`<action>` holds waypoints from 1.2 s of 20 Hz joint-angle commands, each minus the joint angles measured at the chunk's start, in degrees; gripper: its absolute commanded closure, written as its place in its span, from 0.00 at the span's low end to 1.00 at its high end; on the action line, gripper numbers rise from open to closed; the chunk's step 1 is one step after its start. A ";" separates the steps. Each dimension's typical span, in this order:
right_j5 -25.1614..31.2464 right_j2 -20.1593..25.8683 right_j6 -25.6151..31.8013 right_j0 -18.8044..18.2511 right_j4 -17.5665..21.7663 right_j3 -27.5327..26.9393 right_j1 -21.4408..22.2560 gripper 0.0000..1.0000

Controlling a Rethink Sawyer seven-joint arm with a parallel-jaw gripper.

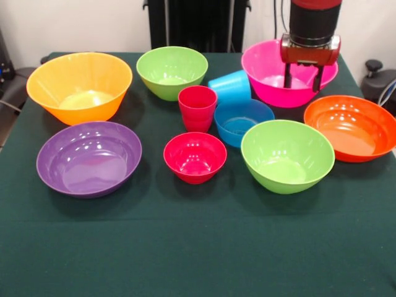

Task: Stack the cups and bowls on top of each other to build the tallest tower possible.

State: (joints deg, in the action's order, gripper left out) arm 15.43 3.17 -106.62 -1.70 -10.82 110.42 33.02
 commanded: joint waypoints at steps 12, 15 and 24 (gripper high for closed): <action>10.94 -3.49 -12.53 3.52 -3.61 -7.06 -4.28 0.00; 8.60 -3.35 -13.72 4.40 -4.62 -6.38 -5.18 0.00; 5.07 -2.49 -17.66 7.03 -8.21 -6.44 -7.55 0.00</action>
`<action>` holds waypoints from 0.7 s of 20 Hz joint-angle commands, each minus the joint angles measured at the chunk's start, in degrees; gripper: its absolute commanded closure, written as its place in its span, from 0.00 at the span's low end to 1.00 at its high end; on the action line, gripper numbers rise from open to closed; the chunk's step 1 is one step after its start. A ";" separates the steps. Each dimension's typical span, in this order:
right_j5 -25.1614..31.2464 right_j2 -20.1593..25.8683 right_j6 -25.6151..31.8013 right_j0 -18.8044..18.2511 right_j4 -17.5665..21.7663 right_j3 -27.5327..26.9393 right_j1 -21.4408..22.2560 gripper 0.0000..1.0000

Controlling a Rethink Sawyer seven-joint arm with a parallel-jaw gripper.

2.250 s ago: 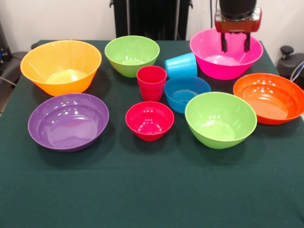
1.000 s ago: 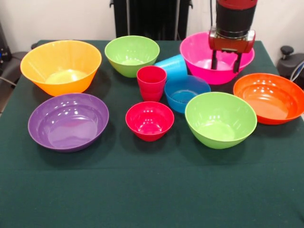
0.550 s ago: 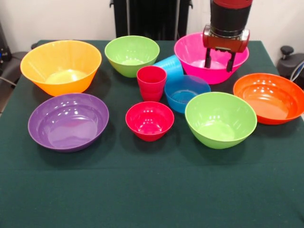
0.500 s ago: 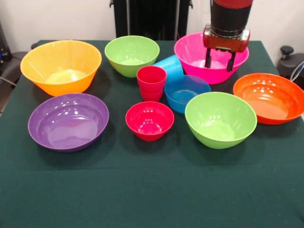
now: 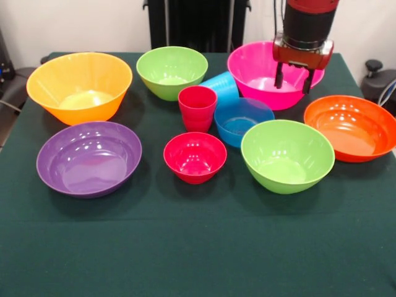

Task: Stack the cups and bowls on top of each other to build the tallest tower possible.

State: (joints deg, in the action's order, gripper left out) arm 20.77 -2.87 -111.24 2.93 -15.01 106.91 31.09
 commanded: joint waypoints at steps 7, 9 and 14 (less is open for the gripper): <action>-3.85 4.49 -17.05 5.29 -6.46 -5.75 -10.37 0.00; -4.06 4.33 -18.05 6.16 -6.79 -5.75 -10.74 0.00; -5.22 5.25 -20.49 6.97 -7.60 -3.50 -10.46 0.00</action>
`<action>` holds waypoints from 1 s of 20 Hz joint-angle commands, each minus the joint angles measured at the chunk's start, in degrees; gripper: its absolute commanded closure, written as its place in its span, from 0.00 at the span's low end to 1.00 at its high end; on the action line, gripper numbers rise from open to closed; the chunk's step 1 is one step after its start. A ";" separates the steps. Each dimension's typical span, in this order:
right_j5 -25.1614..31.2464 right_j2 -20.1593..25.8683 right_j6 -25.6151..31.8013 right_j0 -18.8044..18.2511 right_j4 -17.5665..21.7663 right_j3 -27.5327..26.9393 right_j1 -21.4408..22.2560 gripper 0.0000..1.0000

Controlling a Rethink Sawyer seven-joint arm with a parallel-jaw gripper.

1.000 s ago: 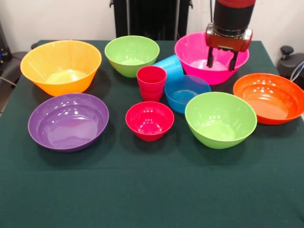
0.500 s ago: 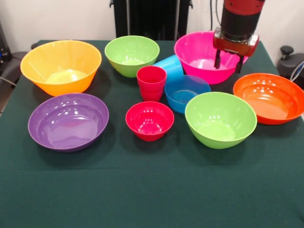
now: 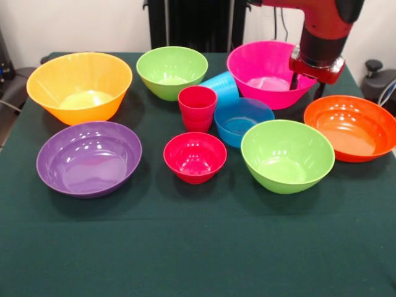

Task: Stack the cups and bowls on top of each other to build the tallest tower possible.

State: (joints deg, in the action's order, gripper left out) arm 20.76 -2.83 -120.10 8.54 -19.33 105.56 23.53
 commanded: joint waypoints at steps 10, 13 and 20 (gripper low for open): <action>-2.99 4.33 -14.79 5.96 -4.50 0.15 -0.78 0.00; -1.33 4.02 -15.11 6.67 -5.09 0.14 -0.49 0.00; 0.75 3.75 -14.57 6.49 -6.31 -1.24 -1.67 1.00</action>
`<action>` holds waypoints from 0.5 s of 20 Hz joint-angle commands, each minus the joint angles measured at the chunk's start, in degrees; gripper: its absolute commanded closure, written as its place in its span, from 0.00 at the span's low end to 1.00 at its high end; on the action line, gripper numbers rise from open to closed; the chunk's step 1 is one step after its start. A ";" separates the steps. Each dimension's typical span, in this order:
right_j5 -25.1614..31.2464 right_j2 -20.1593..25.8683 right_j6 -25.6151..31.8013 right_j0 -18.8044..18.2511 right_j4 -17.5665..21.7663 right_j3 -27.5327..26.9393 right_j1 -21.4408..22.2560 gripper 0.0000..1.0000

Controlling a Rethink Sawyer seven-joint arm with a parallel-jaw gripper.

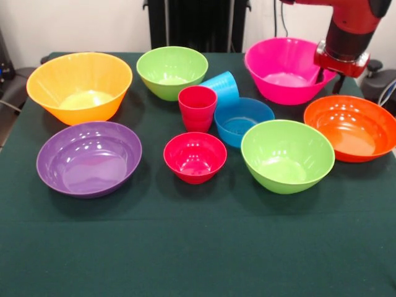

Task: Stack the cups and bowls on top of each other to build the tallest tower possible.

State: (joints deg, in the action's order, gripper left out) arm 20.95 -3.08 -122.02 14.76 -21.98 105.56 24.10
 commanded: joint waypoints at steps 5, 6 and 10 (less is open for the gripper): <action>2.64 2.90 -11.82 0.03 -3.75 -2.24 -2.43 1.00; 2.85 2.72 -11.82 0.11 -3.90 -2.31 -2.48 1.00; 4.07 1.99 -12.24 0.44 -4.35 -2.93 -2.77 1.00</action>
State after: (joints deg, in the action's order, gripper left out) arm 22.49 -4.16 -122.02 14.75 -23.50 105.46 24.82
